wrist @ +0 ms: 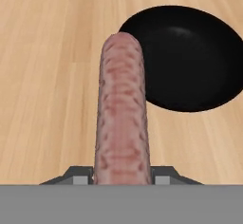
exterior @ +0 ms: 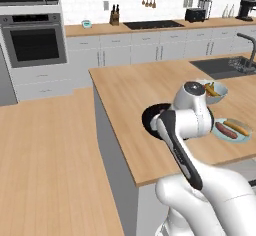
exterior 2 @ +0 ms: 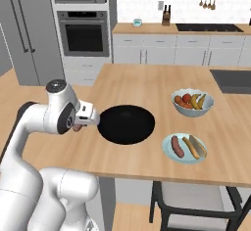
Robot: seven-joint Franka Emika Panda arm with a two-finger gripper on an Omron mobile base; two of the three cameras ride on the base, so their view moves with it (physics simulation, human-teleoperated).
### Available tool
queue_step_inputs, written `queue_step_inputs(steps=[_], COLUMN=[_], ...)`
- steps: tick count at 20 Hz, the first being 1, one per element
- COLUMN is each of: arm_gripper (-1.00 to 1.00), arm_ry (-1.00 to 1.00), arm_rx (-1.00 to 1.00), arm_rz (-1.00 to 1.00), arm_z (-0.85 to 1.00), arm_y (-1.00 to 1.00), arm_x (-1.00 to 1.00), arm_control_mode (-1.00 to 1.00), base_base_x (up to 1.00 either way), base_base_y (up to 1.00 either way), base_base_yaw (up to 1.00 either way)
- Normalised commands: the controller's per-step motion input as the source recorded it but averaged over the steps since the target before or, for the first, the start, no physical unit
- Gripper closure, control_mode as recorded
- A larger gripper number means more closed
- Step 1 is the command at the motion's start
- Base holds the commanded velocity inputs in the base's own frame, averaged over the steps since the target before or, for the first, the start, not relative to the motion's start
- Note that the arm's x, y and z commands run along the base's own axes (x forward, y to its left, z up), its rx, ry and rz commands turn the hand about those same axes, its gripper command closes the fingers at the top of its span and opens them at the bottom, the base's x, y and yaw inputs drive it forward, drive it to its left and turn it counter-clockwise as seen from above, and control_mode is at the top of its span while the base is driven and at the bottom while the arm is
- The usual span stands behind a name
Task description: Place one bun and one sausage from the bowl on each plate.
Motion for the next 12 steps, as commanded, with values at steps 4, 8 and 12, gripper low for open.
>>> queue_step_inputs(steps=[4, 8, 12], arm_gripper=[1.0, 1.0, 1.0], arm_ry=[0.01, 0.0, 0.0], arm_rx=[0.0, 0.0, 0.0], arm_rz=[0.0, 0.0, 0.0], arm_z=[0.0, 0.0, 0.0], arm_y=[0.0, 0.01, 0.0], arm_x=[-0.01, -0.03, 0.0], arm_control_mode=[-1.0, 1.0, 1.0], base_base_x=[0.0, -0.54, -0.94], base_base_y=[0.0, 0.0, -0.29], base_base_yaw=[0.0, 0.0, 0.0])
